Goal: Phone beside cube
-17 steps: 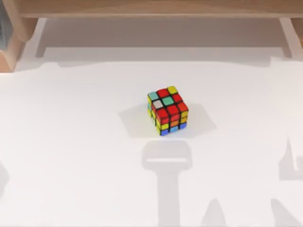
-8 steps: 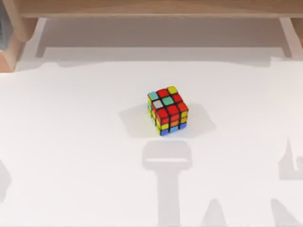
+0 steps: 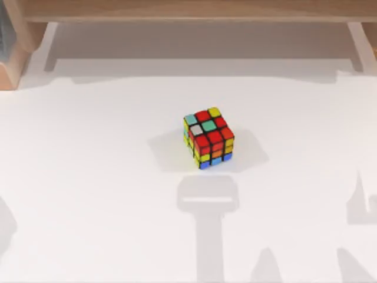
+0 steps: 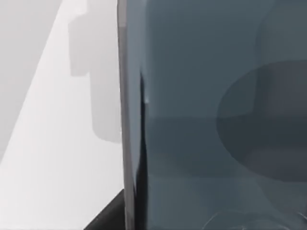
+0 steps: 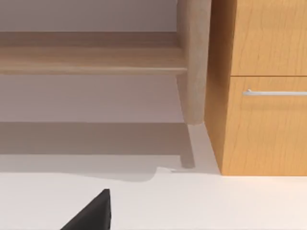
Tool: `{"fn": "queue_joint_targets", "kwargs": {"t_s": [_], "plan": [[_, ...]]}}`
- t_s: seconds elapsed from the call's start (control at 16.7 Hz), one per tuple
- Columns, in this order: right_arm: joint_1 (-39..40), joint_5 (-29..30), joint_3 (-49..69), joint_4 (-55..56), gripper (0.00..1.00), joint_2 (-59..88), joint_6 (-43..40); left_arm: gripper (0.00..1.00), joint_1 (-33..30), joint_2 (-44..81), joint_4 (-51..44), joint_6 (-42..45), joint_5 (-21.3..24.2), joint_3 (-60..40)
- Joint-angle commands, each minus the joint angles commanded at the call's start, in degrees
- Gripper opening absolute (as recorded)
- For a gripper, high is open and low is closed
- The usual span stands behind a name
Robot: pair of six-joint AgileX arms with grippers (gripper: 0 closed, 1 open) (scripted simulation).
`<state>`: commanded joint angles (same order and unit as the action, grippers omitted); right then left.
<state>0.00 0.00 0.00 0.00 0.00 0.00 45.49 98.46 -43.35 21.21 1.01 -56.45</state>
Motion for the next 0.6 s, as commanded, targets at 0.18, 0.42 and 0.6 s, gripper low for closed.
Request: {"fn": "queue_joint_targets", "kwargs": {"t_s": [0.18, 0.42, 0.6], "plan": [[0.0, 0.0, 0.0, 0.0, 1.0, 0.0, 0.0, 0.0, -3.14, -1.06, -1.04, -1.92, -0.05, -3.79], [0.0, 0.0, 0.0, 0.0, 1.0, 0.0, 0.0, 0.0, -10.43, 0.22, -3.56, -6.41, -0.17, -10.35], [0.0, 0.0, 0.0, 0.0, 1.0, 0.0, 0.0, 0.0, -17.65, 2.81, -6.09, -10.85, -0.3, -16.03]]}}
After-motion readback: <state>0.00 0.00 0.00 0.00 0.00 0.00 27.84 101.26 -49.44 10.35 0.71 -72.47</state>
